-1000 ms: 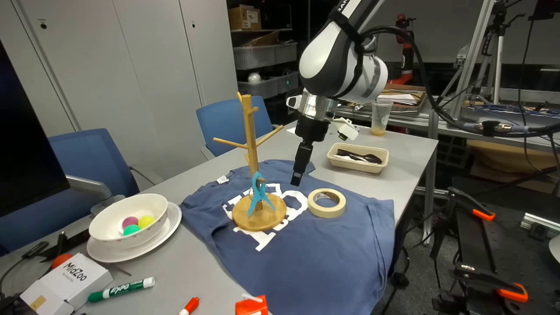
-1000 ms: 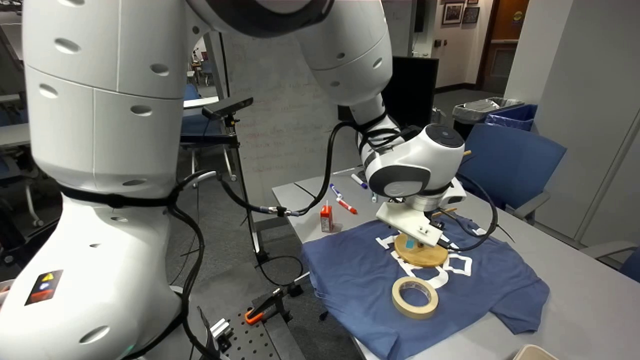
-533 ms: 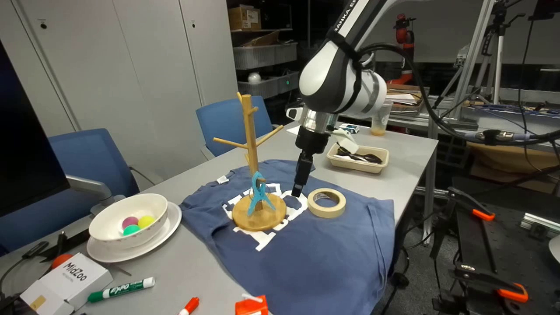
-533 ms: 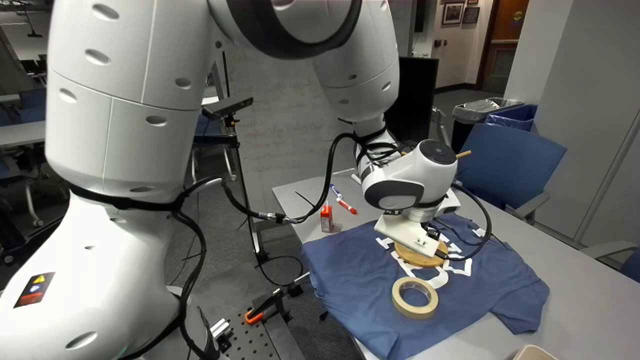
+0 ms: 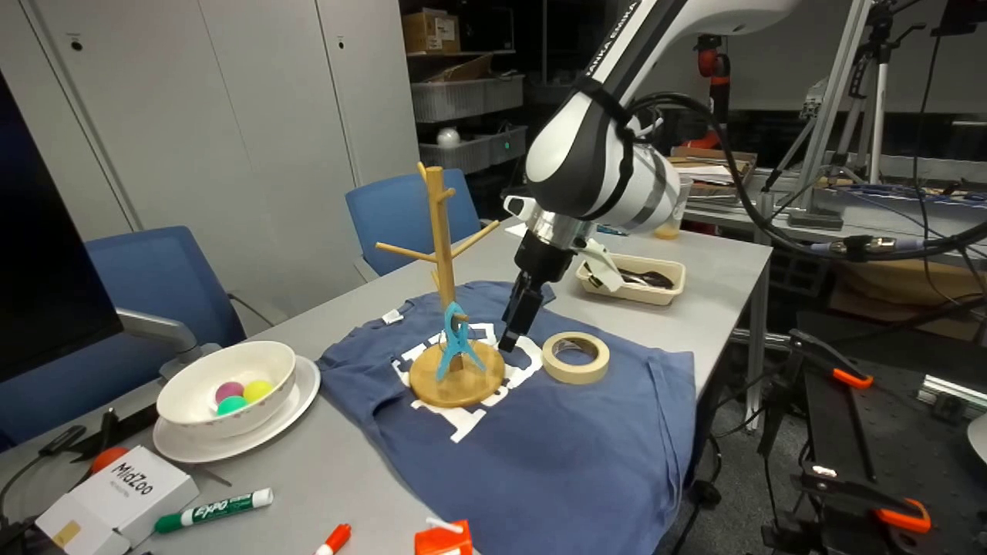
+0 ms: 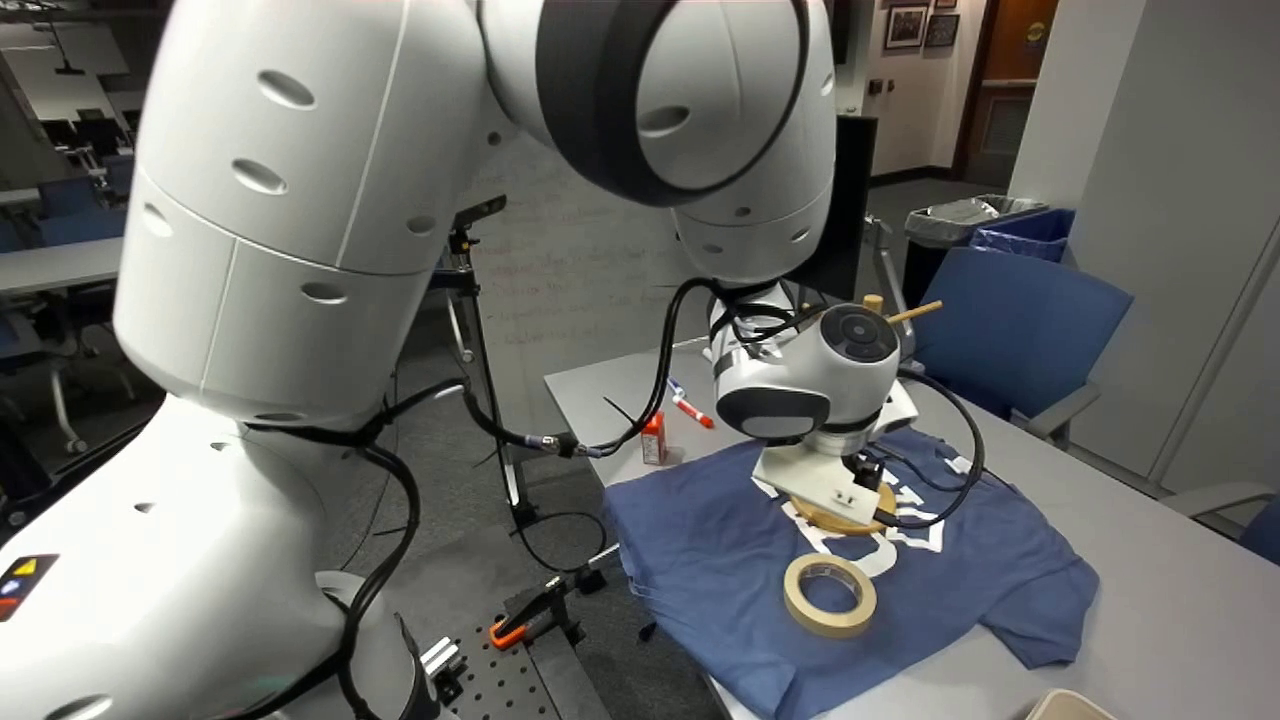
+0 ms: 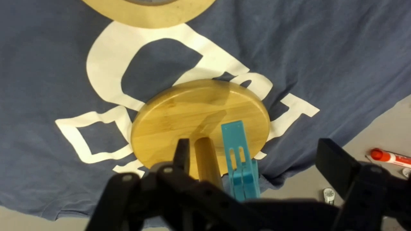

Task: Take the peg from the hanger and place it on the shirt

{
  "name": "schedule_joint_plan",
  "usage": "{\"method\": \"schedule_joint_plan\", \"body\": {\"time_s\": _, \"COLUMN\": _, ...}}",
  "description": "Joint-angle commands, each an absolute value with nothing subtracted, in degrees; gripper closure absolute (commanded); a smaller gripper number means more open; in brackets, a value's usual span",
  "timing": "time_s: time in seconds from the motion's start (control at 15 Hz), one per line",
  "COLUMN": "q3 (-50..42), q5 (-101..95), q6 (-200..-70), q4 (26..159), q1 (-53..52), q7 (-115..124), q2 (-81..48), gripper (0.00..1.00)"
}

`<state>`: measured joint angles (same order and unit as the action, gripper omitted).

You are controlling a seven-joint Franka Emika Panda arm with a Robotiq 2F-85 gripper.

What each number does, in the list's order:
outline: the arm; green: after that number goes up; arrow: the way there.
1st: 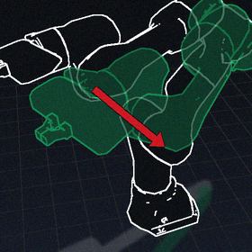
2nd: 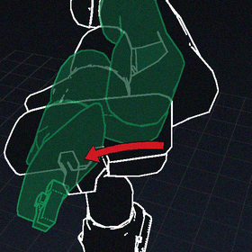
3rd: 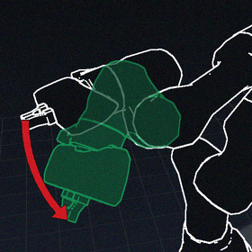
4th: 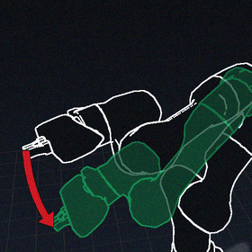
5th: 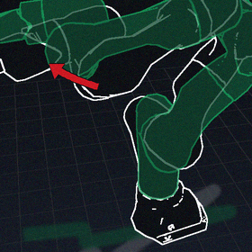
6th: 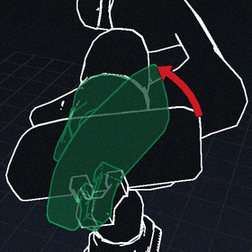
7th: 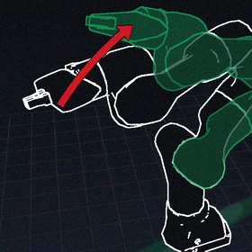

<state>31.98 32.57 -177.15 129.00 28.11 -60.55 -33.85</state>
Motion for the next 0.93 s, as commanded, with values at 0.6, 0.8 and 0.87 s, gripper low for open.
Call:
{"method": "schedule_joint_plan", "body": {"time_s": 0.6, "q3": 43.0, "q5": 10.3, "q6": -187.1, "q4": 127.2, "q1": 40.2, "q7": -53.1, "q2": -47.8, "gripper": 0.02}}
{"method": "schedule_joint_plan", "body": {"time_s": 0.8, "q3": 41.7, "q5": 0.2, "q6": -188.1, "q4": 126.3, "q1": 40.0, "q7": -46.9, "q2": -49.8, "gripper": 0.01}}
{"method": "schedule_joint_plan", "body": {"time_s": 0.87, "q3": 41.6, "q5": -2.6, "q6": -188.4, "q4": 126.0, "q1": 40.2, "q7": -45.0, "q2": -50.3, "gripper": 0.01}}
